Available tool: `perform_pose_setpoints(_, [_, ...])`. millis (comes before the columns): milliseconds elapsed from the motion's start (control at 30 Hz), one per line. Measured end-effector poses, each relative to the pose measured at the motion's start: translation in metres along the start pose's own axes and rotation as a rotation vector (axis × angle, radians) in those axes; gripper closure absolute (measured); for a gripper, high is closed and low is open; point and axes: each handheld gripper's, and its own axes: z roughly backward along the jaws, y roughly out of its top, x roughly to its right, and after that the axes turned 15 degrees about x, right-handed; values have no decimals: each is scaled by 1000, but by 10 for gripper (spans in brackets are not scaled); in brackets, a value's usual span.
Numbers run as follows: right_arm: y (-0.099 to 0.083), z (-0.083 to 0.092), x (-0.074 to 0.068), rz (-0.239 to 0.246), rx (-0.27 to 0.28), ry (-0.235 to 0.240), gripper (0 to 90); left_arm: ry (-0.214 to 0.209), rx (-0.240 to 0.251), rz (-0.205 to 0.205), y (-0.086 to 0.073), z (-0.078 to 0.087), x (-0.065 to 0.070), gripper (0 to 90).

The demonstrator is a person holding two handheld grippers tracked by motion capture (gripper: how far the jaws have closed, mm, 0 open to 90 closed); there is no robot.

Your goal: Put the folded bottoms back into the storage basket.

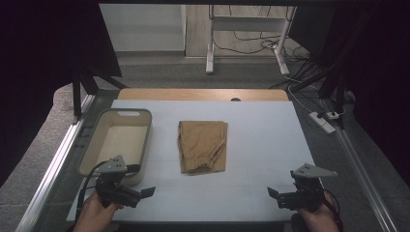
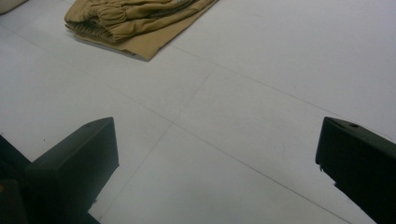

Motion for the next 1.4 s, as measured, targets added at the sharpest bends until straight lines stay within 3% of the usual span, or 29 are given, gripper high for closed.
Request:
perform_pose_setpoints(300, [0, -1, 0, 4, -10, 3, 0, -16, -1, -16, 11, -15, -1, 0])
perform_pose_setpoints(467, [0, -1, 0, 4, -7, 5, 0, -55, 23, 33, 13, -25, -4, 0])
perform_pose_setpoints(600, [0, -1, 0, 2, -6, 7, 0, -45, 6, 10, 15, -32, -3, 0])
perform_pose_setpoints(800, [0, -1, 0, 7, -10, 6, 0, -41, -35, 12, 19, -45, -3, 0])
perform_pose_setpoints(1167, [0, -1, -1, 9, -12, 10, 0, -1, -73, -75, 27, -70, -3, 0])
perform_pose_setpoints(1300, [0, -1, -1, 12, -12, 13, 0, 33, -113, -83, 29, -80, -4, 0])
perform_pose_setpoints(1400, [0, -1, -1, 15, -12, 12, 0, 42, -126, -60, 29, -89, -6, 0])
